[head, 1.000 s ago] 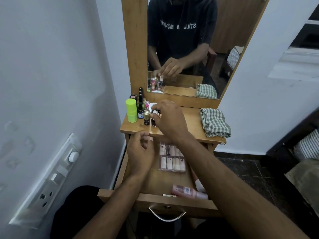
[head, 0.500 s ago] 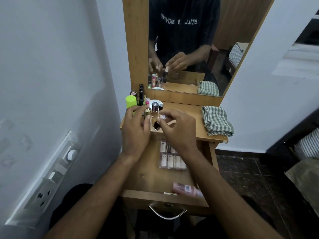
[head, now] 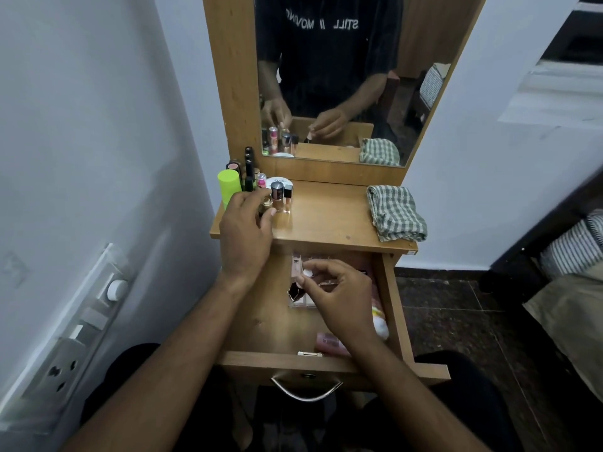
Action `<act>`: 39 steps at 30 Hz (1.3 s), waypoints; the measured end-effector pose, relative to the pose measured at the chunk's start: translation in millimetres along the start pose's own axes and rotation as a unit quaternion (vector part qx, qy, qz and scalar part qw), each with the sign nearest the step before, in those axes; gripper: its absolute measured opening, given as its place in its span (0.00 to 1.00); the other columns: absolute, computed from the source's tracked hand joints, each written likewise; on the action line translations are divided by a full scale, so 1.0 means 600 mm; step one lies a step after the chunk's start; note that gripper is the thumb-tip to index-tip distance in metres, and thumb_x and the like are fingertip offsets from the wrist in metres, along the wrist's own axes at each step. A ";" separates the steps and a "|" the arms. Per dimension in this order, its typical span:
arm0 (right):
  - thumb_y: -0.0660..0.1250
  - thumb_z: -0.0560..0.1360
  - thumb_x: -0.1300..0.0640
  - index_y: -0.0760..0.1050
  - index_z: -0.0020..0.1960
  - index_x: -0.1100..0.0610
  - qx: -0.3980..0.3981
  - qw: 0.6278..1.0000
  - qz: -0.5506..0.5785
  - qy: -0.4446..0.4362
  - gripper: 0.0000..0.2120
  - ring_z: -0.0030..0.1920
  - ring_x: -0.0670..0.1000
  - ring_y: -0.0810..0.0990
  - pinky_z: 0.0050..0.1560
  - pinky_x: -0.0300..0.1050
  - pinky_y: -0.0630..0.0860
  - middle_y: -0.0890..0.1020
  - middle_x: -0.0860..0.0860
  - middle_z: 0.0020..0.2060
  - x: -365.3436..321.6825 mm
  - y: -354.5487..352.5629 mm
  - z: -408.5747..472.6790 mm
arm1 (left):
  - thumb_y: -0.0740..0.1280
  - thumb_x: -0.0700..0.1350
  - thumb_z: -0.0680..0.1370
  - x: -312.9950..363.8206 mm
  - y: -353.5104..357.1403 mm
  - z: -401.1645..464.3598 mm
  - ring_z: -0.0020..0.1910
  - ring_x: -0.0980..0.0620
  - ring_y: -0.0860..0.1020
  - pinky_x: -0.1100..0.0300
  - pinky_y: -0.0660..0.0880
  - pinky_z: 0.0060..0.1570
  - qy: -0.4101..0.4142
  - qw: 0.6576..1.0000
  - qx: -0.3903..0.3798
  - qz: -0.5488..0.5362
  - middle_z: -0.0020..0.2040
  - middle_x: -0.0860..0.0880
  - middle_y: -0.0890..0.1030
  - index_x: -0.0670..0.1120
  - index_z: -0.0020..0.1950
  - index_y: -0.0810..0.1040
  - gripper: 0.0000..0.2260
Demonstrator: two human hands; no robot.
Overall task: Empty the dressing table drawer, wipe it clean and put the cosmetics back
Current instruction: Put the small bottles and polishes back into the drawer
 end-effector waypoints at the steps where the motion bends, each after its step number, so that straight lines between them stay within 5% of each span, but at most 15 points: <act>1: 0.79 0.70 0.59 0.86 0.51 0.55 -0.005 1.000 0.004 0.019 0.10 0.38 0.43 0.84 0.39 0.30 0.76 0.85 0.44 0.40 0.005 0.002 0.002 | 0.71 0.44 0.79 0.002 -0.007 -0.001 0.56 0.52 0.77 0.65 0.73 0.56 0.008 1.000 0.003 -0.002 0.58 0.49 0.79 0.48 0.68 0.79 0.17; 4: 0.78 0.71 0.58 0.85 0.53 0.53 -0.040 0.998 -0.008 0.056 0.10 0.39 0.42 0.83 0.40 0.32 0.78 0.85 0.43 0.39 0.019 0.015 0.014 | 0.73 0.46 0.78 0.009 -0.040 -0.007 0.49 0.54 0.79 0.59 0.79 0.49 0.030 0.999 0.018 -0.023 0.56 0.50 0.80 0.49 0.64 0.81 0.15; 13: 0.73 0.74 0.63 0.85 0.56 0.55 -0.143 0.985 -0.076 0.051 0.11 0.40 0.39 0.81 0.40 0.23 0.72 0.87 0.49 0.47 0.032 0.142 0.068 | 0.75 0.43 0.75 -0.015 -0.110 -0.070 0.45 0.68 0.76 0.78 0.70 0.42 -0.022 0.997 0.051 -0.059 0.51 0.53 0.80 0.48 0.59 0.83 0.12; 17: 0.70 0.76 0.64 0.85 0.57 0.55 -0.145 0.986 -0.056 0.058 0.12 0.46 0.45 0.85 0.50 0.40 0.82 0.88 0.50 0.48 0.028 0.189 0.078 | 0.76 0.43 0.74 -0.036 -0.107 -0.092 0.46 0.61 0.78 0.76 0.70 0.44 -0.046 0.996 0.047 -0.053 0.50 0.53 0.80 0.49 0.58 0.83 0.13; 22: 0.69 0.77 0.59 0.86 0.51 0.56 -0.095 0.990 -0.057 0.088 0.07 0.44 0.50 0.86 0.49 0.51 0.83 0.88 0.52 0.44 0.043 0.241 0.077 | 0.77 0.43 0.73 -0.056 -0.107 -0.099 0.45 0.61 0.79 0.71 0.73 0.45 -0.068 0.994 0.056 -0.065 0.50 0.53 0.81 0.49 0.57 0.83 0.13; 29: 0.71 0.78 0.60 0.85 0.50 0.61 -0.056 0.991 -0.014 0.121 0.06 0.45 0.50 0.86 0.51 0.51 0.83 0.87 0.54 0.45 0.049 0.249 0.077 | 0.77 0.44 0.73 -0.083 -0.101 -0.103 0.42 0.57 0.79 0.64 0.76 0.41 -0.085 0.993 0.062 -0.060 0.47 0.53 0.80 0.50 0.57 0.83 0.13; 34: 0.71 0.75 0.65 0.83 0.48 0.60 -0.058 0.989 -0.016 0.131 0.04 0.46 0.50 0.85 0.52 0.51 0.82 0.87 0.53 0.44 0.058 0.244 0.081 | 0.77 0.42 0.73 -0.089 -0.088 -0.104 0.41 0.62 0.79 0.75 0.71 0.36 -0.100 0.992 0.047 -0.068 0.47 0.51 0.79 0.49 0.56 0.83 0.13; 39: 0.73 0.74 0.63 0.83 0.49 0.58 -0.073 0.989 -0.026 0.126 0.04 0.46 0.49 0.85 0.52 0.50 0.82 0.87 0.51 0.44 0.059 0.249 0.080 | 0.78 0.44 0.72 -0.094 -0.077 -0.109 0.42 0.60 0.79 0.70 0.74 0.38 -0.099 0.993 0.028 -0.060 0.46 0.53 0.79 0.49 0.56 0.83 0.13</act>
Point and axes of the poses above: each hand's wrist, its own z-axis towards the middle knuckle, its own y-axis out of the palm, x = y × z, the point moved 6 cm from there along z, towards the middle knuckle
